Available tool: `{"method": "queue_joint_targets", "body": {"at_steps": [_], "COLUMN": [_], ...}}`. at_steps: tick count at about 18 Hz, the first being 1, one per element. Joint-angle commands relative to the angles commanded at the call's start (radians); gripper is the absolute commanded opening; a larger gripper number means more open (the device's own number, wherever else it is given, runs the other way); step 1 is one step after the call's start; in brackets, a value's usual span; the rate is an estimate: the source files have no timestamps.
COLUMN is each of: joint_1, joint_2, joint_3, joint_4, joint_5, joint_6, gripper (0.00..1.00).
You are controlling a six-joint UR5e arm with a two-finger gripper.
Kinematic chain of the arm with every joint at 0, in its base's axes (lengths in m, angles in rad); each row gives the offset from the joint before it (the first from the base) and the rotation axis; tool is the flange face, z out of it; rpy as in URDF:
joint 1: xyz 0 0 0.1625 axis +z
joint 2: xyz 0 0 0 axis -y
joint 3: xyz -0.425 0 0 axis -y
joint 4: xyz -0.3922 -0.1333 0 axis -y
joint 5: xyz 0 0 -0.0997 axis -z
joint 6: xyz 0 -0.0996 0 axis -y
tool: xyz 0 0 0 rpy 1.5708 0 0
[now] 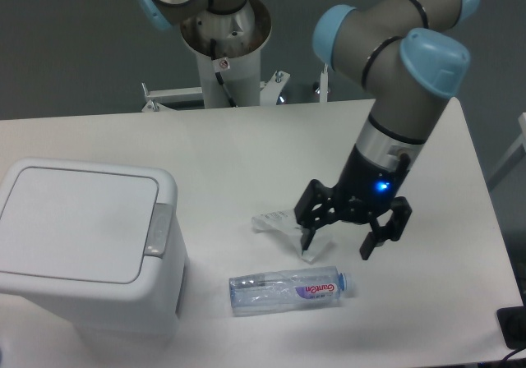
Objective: Open the trash can
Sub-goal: 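Lower the open gripper onto the trash can lid's rim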
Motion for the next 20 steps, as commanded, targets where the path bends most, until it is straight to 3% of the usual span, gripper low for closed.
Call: {"method": "queue_joint_targets", "body": {"at_steps": [11,20], "joint_1": [-0.100,-0.170], "joint_2": [0.077,0.077], "joint_3": [-0.006,-0.018], "joint_4": [-0.026,-0.014], "joint_5": [-0.049,-0.052], "joint_6": [-0.098,-0.109], "gripper": [1.00,1.00]}}
